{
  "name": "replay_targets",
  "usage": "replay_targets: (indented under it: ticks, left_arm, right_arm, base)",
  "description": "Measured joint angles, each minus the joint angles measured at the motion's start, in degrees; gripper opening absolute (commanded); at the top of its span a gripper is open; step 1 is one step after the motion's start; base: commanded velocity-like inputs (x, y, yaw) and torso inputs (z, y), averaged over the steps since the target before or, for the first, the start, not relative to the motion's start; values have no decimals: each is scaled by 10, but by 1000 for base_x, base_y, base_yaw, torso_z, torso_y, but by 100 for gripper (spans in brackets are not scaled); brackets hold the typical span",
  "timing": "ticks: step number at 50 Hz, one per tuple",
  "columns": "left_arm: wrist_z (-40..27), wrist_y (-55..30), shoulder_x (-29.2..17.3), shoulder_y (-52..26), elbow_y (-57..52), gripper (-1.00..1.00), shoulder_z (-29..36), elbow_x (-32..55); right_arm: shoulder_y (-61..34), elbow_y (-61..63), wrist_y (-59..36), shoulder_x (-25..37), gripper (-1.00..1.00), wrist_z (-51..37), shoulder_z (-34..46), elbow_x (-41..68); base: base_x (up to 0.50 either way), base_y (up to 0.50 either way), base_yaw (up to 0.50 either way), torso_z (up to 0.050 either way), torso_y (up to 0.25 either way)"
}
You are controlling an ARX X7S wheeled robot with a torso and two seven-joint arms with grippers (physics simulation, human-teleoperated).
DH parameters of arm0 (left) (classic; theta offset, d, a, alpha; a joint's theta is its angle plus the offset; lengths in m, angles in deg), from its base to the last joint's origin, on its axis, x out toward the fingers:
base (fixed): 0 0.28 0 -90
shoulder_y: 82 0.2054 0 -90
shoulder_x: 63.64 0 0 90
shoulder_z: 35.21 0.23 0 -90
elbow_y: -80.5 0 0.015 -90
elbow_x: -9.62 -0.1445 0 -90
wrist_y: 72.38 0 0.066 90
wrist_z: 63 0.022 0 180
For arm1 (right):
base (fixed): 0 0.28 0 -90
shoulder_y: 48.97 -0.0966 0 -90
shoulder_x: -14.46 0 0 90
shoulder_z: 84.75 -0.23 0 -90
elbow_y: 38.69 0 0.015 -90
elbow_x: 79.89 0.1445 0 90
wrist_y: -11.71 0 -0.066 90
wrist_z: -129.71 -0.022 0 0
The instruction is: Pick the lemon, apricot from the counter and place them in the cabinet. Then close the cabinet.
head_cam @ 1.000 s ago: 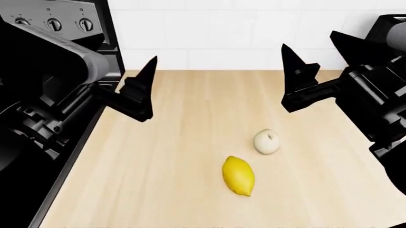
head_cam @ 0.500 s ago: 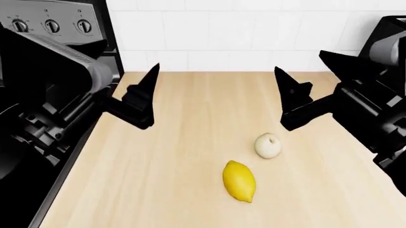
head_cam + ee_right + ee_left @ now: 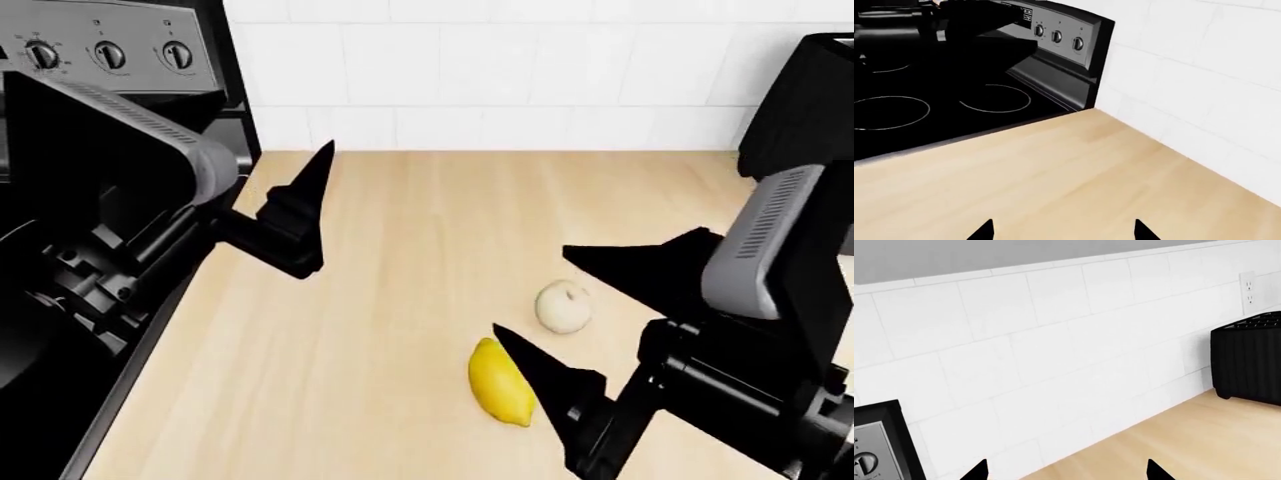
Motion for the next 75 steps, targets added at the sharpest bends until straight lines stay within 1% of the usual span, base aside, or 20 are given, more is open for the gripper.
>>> replay_targets:
  ticks: [9, 17, 25, 37, 52, 70, 71, 75]
  left_arm:
    - [-2, 4, -3, 4, 0, 100, 2, 1]
    - [-4, 6, -4, 6, 0, 100, 3, 4]
    - [-4, 13, -8, 11, 1, 100, 4, 4]
    - [-6, 20, -12, 18, 2, 100, 3, 6]
    - [-9, 23, -15, 20, 2, 100, 3, 12]
    - [-10, 35, -21, 30, 5, 100, 3, 14]
    - [-10, 36, -22, 31, 5, 100, 3, 14]
    - [-11, 38, -23, 32, 5, 100, 3, 15]
  right_arm:
    - [42, 29, 4, 6, 100, 41, -5, -5]
    - [74, 49, 10, 3, 100, 87, 17, -64]
    - [96, 54, 24, 3, 100, 124, 68, -146]
    - [112, 42, 49, 13, 100, 147, 158, -252]
    - [117, 11, 80, 27, 100, 155, 247, -342]
    - [110, -53, 117, 26, 100, 157, 349, -430]
    - [110, -56, 119, 26, -100, 157, 352, -433]
    - [108, -64, 123, 25, -100, 156, 360, -437]
  base:
    - [0, 0, 0, 0, 0]
    - [0, 0, 0, 0, 0]
    - [0, 0, 0, 0, 0]
    - [0, 0, 0, 0, 0]
    - [0, 0, 0, 0, 0]
    - [0, 0, 0, 0, 0]
    - [0, 0, 0, 0, 0]
    - [0, 0, 0, 0, 0]
